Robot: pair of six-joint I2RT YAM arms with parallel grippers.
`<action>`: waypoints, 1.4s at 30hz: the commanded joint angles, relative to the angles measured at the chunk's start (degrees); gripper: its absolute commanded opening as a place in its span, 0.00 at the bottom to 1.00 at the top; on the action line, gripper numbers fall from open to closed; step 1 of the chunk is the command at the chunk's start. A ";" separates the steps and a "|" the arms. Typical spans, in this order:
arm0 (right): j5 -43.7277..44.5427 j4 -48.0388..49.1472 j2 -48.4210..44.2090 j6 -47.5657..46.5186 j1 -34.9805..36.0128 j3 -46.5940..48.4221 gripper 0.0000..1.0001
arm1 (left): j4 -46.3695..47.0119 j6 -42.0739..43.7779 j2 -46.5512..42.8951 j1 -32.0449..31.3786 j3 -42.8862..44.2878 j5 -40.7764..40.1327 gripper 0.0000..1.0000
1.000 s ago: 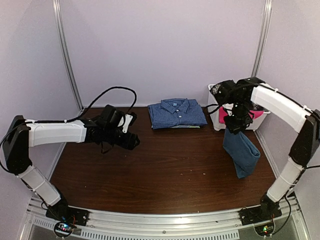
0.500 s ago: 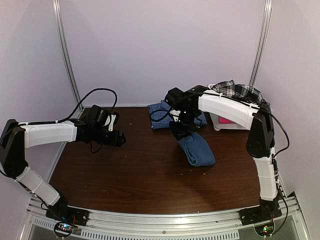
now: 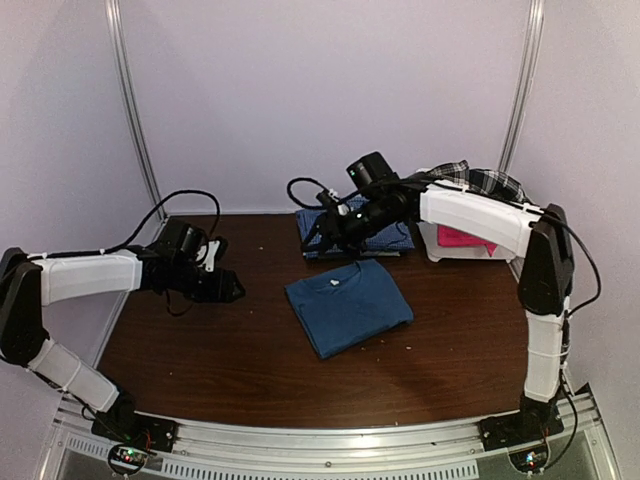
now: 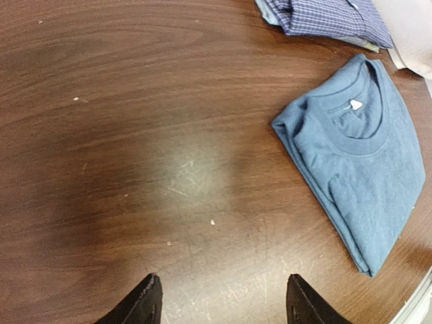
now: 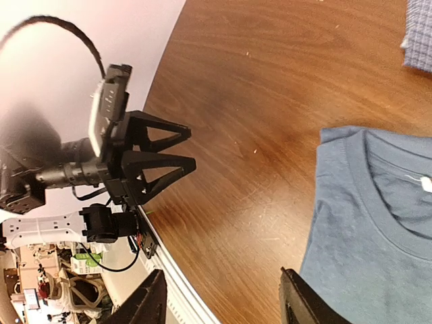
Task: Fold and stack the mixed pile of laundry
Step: Turn over the square-folded T-shirt at the center of the board, then smooth out the square-folded T-shirt at the center of the board.
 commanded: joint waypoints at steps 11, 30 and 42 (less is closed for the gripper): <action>4.51 2.32 -8.32 -14.28 -12.03 -24.64 0.41 | 4.62 0.44 26.42 -15.43 27.57 11.93 0.43; -10.61 20.30 -13.82 -1.74 -4.20 -36.71 0.45 | -0.71 1.13 30.25 -6.40 22.33 7.04 0.40; -8.40 22.20 -37.46 4.56 -20.35 -58.92 0.53 | -3.39 42.34 19.00 -32.08 21.48 -14.07 0.50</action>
